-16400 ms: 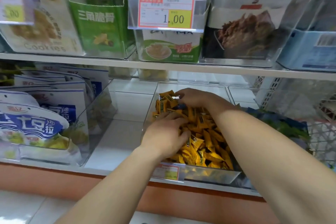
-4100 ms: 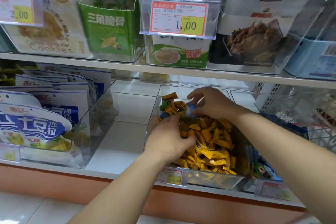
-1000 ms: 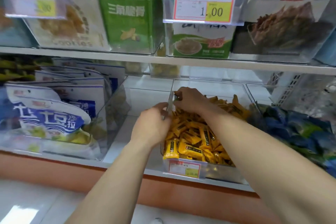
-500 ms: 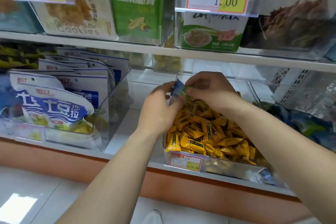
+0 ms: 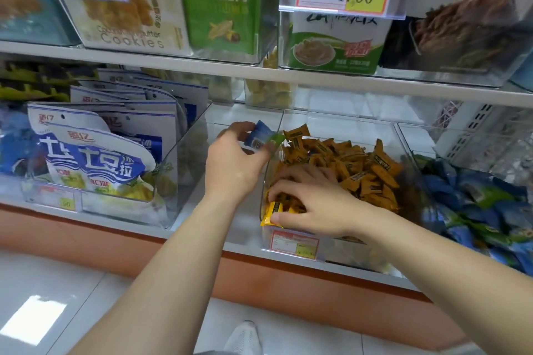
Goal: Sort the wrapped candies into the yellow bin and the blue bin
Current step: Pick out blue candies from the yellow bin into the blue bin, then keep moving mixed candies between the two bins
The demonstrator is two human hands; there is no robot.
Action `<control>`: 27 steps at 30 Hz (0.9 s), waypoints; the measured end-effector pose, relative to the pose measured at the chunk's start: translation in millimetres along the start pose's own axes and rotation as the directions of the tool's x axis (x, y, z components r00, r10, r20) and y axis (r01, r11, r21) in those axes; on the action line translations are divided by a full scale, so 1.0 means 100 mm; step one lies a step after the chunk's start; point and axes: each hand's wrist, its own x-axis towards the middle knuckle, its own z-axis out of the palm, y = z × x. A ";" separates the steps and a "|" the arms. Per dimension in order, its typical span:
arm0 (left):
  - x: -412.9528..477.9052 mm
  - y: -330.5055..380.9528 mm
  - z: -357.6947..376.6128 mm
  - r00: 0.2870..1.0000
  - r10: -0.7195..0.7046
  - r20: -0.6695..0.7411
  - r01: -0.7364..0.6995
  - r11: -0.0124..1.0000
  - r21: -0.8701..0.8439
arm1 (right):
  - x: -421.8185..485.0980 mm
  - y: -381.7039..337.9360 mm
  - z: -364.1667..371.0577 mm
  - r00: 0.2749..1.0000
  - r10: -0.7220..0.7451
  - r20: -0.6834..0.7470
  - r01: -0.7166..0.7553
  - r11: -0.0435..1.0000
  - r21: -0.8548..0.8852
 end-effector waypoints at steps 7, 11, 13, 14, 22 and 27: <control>-0.01 -0.02 0.00 0.999 -0.016 0.050 0.015 1.000 0.020 | 0.37 0.33 -0.13 0.989 0.134 -0.058 -0.144 0.965 -0.218; 0.01 -0.10 -0.08 0.998 -0.035 0.059 0.034 0.999 0.013 | 0.44 0.51 -0.25 0.923 0.344 -0.173 -0.380 0.885 -0.269; 0.02 -0.12 -0.11 0.997 -0.042 0.064 0.041 0.999 0.015 | 0.38 0.42 -0.25 0.887 0.320 -0.333 -0.385 0.911 -0.150; 0.02 -0.13 -0.12 0.997 -0.045 0.068 0.044 0.999 0.014 | 0.32 0.36 -0.25 0.887 0.239 -0.395 -0.283 0.957 -0.057; -0.01 -0.10 -0.12 0.995 -0.042 0.093 0.041 0.999 0.009 | 0.20 0.30 -0.04 0.972 -0.080 0.220 0.146 0.942 -0.301; -0.01 -0.11 -0.14 0.995 -0.041 0.095 0.040 0.999 0.010 | 0.32 0.64 -0.28 0.999 0.037 0.012 -0.029 0.914 -0.404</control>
